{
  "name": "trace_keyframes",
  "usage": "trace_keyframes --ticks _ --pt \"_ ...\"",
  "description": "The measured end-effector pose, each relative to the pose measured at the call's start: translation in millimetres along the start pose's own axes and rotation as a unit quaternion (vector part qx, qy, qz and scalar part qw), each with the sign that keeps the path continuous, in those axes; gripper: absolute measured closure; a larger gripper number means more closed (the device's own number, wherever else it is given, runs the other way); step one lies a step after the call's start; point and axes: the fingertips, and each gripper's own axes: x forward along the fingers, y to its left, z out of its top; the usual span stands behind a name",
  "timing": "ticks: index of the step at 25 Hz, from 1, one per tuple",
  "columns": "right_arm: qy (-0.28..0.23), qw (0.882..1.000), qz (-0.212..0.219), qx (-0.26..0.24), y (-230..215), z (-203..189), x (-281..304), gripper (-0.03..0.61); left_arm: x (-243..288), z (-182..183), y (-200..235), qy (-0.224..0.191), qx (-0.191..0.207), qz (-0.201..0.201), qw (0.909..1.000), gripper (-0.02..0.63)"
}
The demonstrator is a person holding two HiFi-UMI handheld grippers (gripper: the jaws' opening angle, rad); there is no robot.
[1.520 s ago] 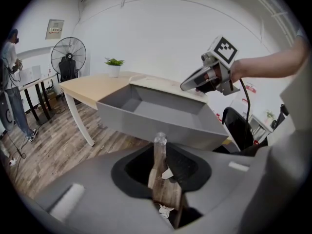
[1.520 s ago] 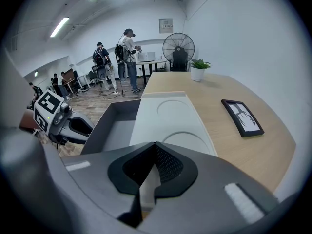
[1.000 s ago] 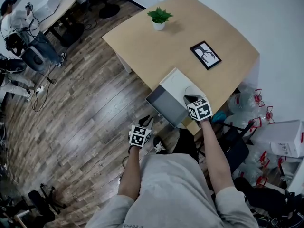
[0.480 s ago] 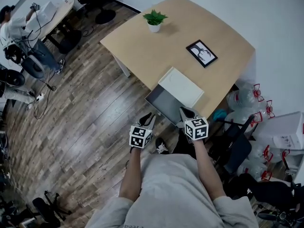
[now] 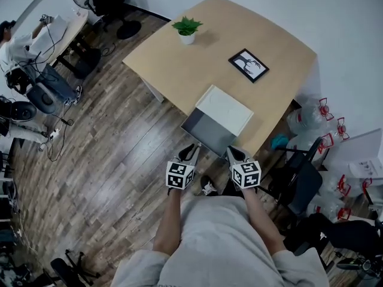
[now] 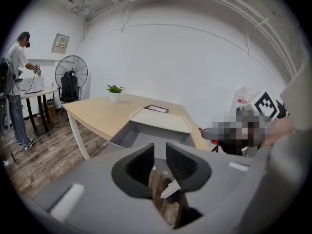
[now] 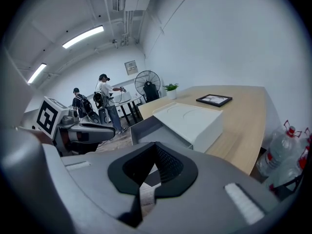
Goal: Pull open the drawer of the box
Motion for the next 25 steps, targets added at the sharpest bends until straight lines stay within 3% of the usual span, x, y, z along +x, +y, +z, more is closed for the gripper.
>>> trace_keyframes --ticks 5,16,25 --pt "0.005 1.000 0.006 -0.009 -0.8 -10.1 -5.3 0.577 5.2 -4.9 -6.0 0.004 -0.001 -0.002 1.0000 0.486" --pt "0.009 0.999 0.021 -0.031 7.4 -7.0 1.7 0.577 -1.8 0.7 8.4 -0.005 -0.006 0.012 0.9999 0.560" --pt "0.005 0.999 0.015 -0.030 5.6 -0.6 3.0 0.577 -1.2 1.7 12.1 0.002 -0.005 0.010 0.9999 0.560"
